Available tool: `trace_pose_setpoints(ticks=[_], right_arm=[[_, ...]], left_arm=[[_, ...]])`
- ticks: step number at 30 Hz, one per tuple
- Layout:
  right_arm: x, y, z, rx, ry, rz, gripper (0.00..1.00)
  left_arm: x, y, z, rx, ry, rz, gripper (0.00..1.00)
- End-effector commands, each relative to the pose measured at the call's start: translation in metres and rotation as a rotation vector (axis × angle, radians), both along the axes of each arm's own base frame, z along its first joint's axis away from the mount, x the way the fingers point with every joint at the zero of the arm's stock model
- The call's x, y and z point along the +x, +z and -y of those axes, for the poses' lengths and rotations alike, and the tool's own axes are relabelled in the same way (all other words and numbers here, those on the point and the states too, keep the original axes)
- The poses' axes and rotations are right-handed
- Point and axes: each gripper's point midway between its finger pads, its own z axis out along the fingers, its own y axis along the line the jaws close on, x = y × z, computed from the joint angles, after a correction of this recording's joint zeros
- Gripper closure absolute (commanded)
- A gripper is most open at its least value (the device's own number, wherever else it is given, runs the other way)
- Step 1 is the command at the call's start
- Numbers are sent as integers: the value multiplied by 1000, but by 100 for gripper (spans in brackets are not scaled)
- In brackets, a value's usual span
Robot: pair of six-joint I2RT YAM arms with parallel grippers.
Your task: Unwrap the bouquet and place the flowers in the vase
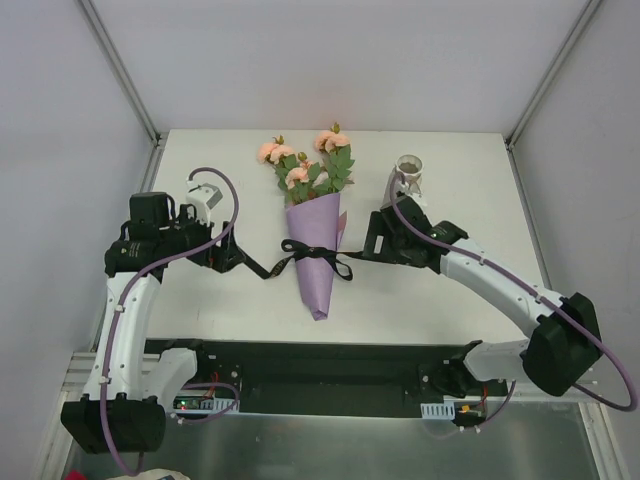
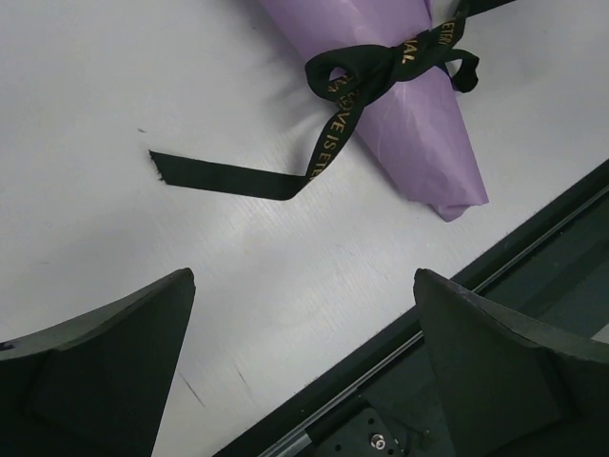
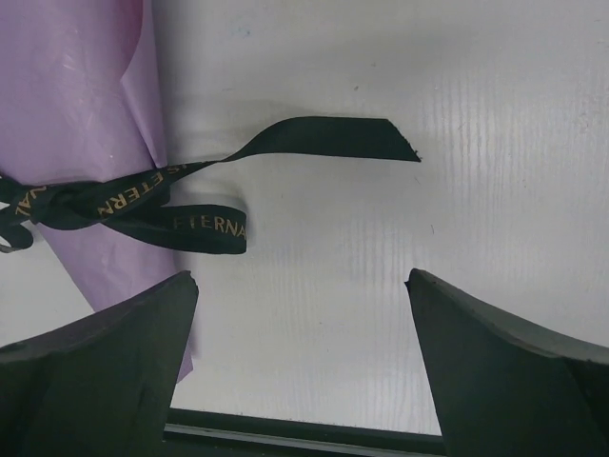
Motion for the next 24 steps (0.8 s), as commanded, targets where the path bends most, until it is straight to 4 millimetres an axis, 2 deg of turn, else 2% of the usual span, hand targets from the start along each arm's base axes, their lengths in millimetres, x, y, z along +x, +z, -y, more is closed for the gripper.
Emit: trace_pose_setpoints(ticks=[1,5,10,20,24], right_arm=[[19,9,-7,-9,-56,32,4],[26,-4,-10,-22,-88,30,4],[29,-21,-12,-9,-133,12,4],[36,-36,-20,24,-160,1,1],[36,-42,-23,48,-173,-3,1]], left_arm=[[-8,6,18,-64,-125,17,1],[-8,-1,30,-73,-202,-2,1],[-11,-20,60,-45,-348,-51,1],[11,-58,92,-19,-471,-112,1],[17,-82,100,17,-511,-140,1]])
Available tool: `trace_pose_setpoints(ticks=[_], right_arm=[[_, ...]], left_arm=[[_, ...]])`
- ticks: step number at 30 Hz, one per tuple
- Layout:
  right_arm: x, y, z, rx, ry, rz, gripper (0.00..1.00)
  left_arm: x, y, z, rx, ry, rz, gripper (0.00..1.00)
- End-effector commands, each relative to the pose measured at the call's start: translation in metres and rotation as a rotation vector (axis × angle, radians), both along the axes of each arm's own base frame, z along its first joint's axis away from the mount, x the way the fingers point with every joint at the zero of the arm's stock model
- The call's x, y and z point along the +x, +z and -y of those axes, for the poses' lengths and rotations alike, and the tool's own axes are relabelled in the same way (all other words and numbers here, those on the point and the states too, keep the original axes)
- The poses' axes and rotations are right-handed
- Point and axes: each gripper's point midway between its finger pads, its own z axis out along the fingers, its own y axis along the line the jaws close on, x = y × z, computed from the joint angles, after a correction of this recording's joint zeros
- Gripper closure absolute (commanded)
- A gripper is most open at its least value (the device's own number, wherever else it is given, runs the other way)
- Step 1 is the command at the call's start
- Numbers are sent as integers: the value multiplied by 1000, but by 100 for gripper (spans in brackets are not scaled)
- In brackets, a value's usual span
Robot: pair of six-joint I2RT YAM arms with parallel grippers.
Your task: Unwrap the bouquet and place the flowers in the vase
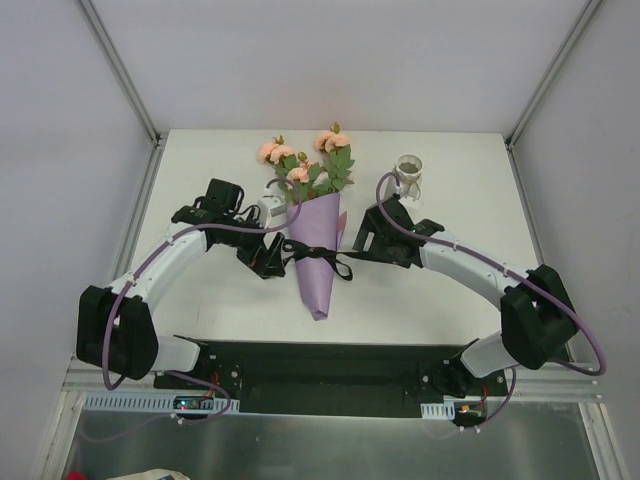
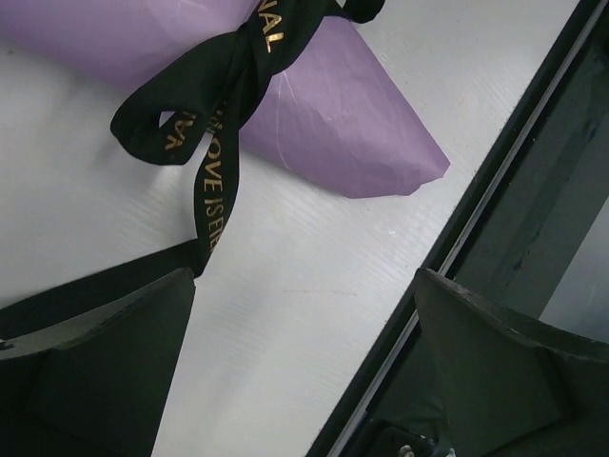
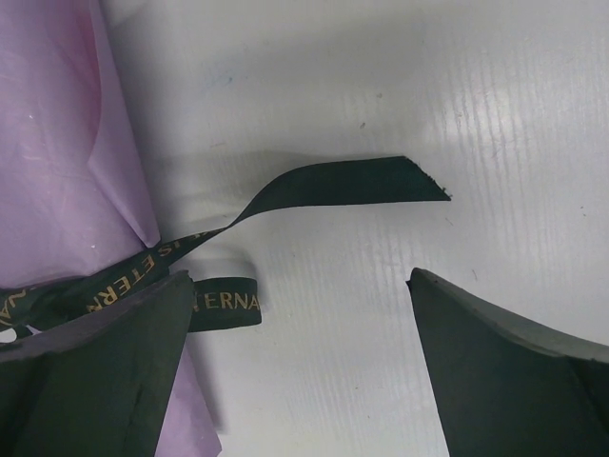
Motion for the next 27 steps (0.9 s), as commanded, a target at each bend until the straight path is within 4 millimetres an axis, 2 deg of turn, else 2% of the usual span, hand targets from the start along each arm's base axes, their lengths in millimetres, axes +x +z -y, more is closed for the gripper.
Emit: trace_pose_setpoints(ticks=[1,10,15,16,18,19,22,23,25,27], right_arm=[[5,-5,-5,49,-37,14,1],[6,-20,-12,119,-64,-7,4],[14,-25,-21,150,-81,-24,6],[17,-25,-23,159,-92,-23,6],[20,-28,-27,169,-93,-26,7],[20,-30,-28,170,-99,-32,7],[21,-35,-31,184,-114,-44,9],[20,-36,-33,196,-122,-51,10],[19,-37,-33,205,-131,-52,12],[17,-38,-31,202,-152,-50,12]], left_arm=[[12,-17,11,24,-71,60,1],[28,-67,10,174,-100,90,1],[33,-85,6,234,-106,131,8],[33,-87,5,242,-108,133,17],[33,-91,7,252,-120,137,28],[34,-91,7,254,-122,142,38],[35,-90,10,259,-131,161,59],[35,-89,10,259,-130,165,70],[34,-88,11,259,-128,170,75],[33,-89,10,267,-131,175,74]])
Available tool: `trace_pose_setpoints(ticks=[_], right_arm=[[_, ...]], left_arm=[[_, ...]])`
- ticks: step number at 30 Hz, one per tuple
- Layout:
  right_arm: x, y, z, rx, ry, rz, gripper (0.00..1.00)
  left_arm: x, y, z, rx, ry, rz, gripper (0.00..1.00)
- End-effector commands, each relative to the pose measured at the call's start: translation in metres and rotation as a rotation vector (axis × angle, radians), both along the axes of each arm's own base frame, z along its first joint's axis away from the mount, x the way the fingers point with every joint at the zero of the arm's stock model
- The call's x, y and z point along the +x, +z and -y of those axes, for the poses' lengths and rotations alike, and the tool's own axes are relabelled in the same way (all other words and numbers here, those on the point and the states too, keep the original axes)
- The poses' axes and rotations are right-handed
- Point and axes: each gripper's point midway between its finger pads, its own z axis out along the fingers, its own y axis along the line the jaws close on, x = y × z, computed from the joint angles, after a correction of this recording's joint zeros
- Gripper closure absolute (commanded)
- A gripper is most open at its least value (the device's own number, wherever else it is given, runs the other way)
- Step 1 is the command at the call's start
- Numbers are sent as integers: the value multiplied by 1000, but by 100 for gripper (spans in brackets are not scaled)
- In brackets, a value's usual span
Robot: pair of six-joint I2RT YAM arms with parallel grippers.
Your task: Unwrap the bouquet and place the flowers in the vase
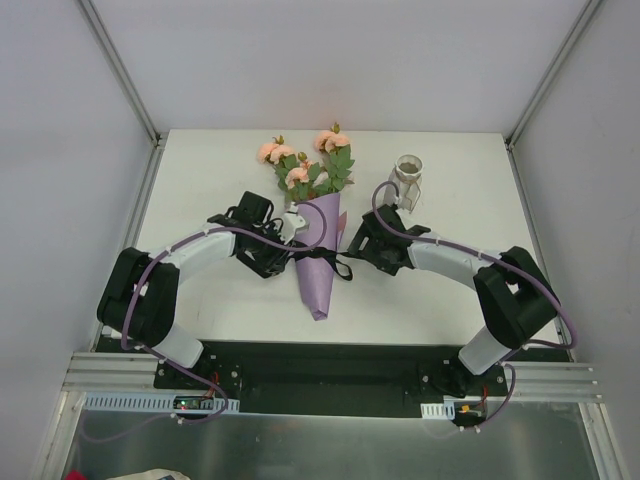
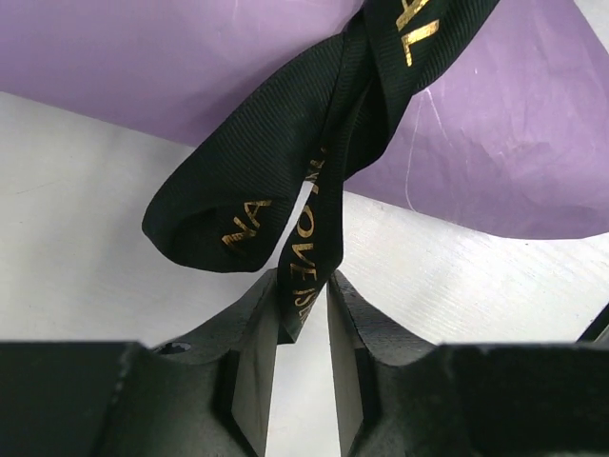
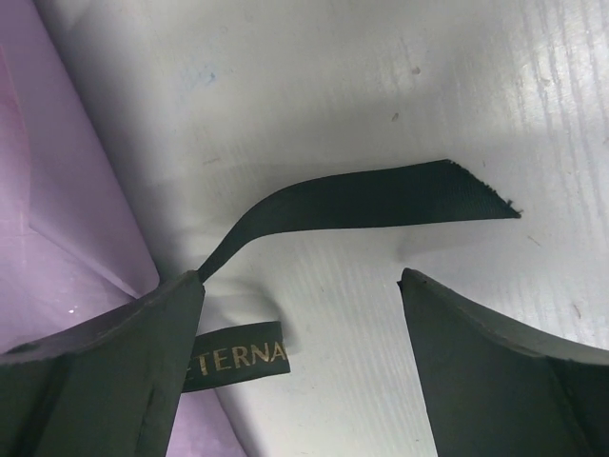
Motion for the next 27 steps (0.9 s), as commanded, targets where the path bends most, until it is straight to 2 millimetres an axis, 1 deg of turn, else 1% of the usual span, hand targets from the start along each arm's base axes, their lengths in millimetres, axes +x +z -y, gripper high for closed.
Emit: trace_pose_setpoints(ticks=[1,3,4,5,6,8,9,12,16,19,21,22,24,25,27], right_arm=[[11,18,-9,69,-62,49,13],[14,22,-3,61,-93,72,12],[16,29,-3,70,-103,91,12],[20,31,0,65,-123,106,12],[24,36,-2,77,-138,119,12],[27,37,-3,80,-159,122,12],[29,37,-4,87,-168,122,12],[31,34,-9,118,-201,106,13],[25,25,-15,142,-226,67,15],[22,25,-22,160,-217,66,15],[23,27,-29,178,-221,60,15],[22,23,-33,182,-215,45,16],[25,23,-40,203,-221,34,17],[23,19,-44,205,-216,19,18],[26,19,-49,211,-217,17,23]], left_arm=[[-1,1,-1,15,-21,40,74],[-2,1,-1,17,-22,39,75],[-3,0,0,19,-23,38,75],[-3,0,0,19,-24,38,75],[-3,-1,-1,21,-25,38,75],[-4,-1,0,22,-25,37,76],[-5,-1,0,24,-25,38,78],[-4,1,-1,22,-19,43,81],[-5,3,0,20,-20,46,82],[-6,2,0,23,-20,45,83],[-6,3,0,24,-21,51,83],[-7,2,0,26,-21,48,83],[-6,4,1,24,-22,54,83],[-6,4,0,24,-21,54,83],[-6,5,1,23,-20,58,83]])
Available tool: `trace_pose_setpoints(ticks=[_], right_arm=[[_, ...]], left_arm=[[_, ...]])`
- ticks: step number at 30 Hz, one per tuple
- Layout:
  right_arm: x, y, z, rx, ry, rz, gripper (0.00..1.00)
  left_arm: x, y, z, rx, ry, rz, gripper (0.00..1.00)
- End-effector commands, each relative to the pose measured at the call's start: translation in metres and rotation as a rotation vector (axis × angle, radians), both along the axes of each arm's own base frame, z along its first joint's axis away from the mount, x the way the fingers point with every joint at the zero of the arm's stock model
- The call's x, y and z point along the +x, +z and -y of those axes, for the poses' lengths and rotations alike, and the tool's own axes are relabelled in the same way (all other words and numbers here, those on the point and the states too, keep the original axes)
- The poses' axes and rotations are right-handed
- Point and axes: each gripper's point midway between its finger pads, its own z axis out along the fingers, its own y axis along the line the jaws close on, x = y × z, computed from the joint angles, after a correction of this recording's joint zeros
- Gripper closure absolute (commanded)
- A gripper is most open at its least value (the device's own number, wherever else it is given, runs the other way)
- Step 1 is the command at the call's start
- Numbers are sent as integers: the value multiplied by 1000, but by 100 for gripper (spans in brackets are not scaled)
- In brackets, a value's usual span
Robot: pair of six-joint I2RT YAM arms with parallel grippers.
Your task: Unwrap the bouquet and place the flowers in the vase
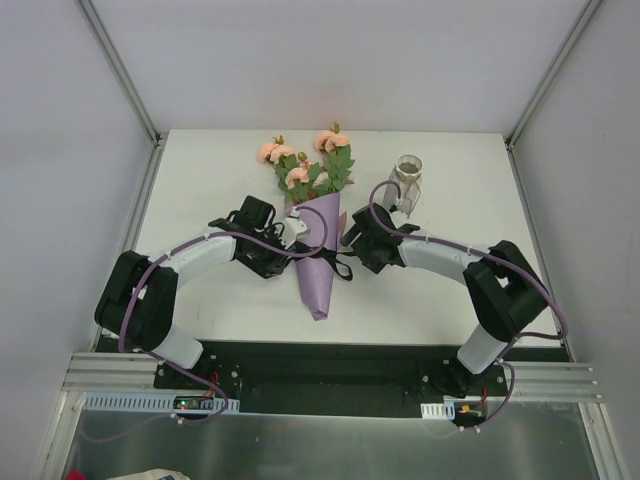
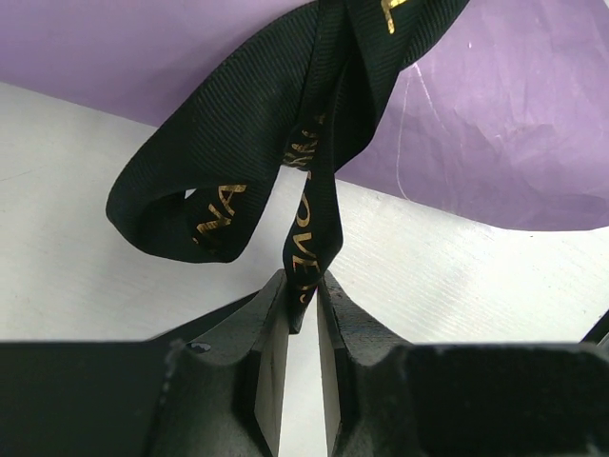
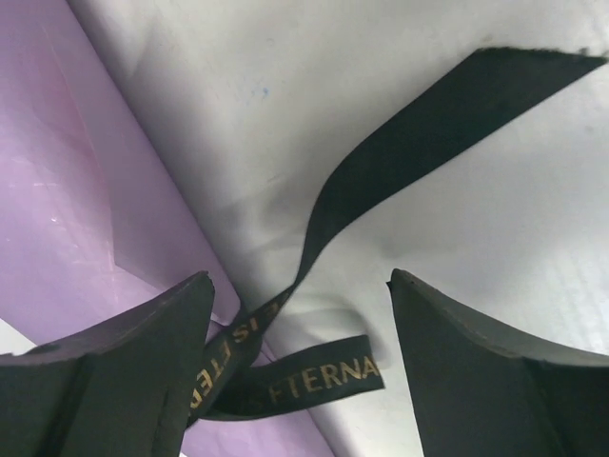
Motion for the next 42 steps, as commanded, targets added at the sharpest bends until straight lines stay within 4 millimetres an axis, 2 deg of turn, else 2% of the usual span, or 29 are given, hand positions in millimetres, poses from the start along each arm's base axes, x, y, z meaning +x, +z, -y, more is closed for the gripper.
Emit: trace_pose_setpoints(ticks=[1,7,8,10,11,14,20,24,26,27,28,29,30,31,32,33,35,37,39,40,41,42], right_arm=[[13,9,-23,72,-23,8,25],[16,7,-21,65,-47,16,55],[16,6,-20,63,-51,17,63],[17,7,-19,59,-52,21,74],[17,8,-18,59,-57,24,84],[18,15,-10,54,-65,45,99],[21,44,18,29,-95,142,99],[14,66,52,-41,-108,202,99],[10,68,75,-93,-134,209,99],[8,79,83,-89,-145,236,99],[6,76,100,-135,-161,239,99],[2,76,111,-159,-173,235,99],[-1,88,121,-157,-188,267,99],[-4,85,141,-198,-217,269,99],[-8,86,152,-219,-230,269,98],[-12,96,162,-216,-251,301,99],[-19,97,194,-290,-301,299,99],[-24,107,220,-324,-360,323,99],[-31,111,236,-365,-373,325,99],[-32,113,246,-388,-397,325,99],[-35,114,251,-407,-398,317,99],[-36,118,255,-427,-399,317,99]], left_arm=[[2,10,2,-8,-11,44,84],[3,11,2,-6,-11,51,84],[3,11,2,-6,-12,50,84],[3,12,3,-9,-8,50,84],[4,13,2,-7,-6,55,84],[6,16,-1,9,5,74,88],[9,31,-11,32,41,102,100],[12,46,-25,32,102,105,100],[21,58,-41,15,174,118,100],[23,62,-49,14,202,117,100],[28,68,-60,13,244,130,100],[38,75,-79,21,318,148,100],[42,77,-93,35,362,160,100],[45,83,-104,48,399,184,100],[51,85,-129,84,486,199,100],[53,87,-141,100,522,212,100],[55,91,-171,149,635,234,100],[54,93,-197,185,735,240,100],[54,95,-223,216,835,246,100],[53,97,-229,212,870,245,100],[51,96,-231,212,881,242,98],[49,95,-234,216,892,242,75]])
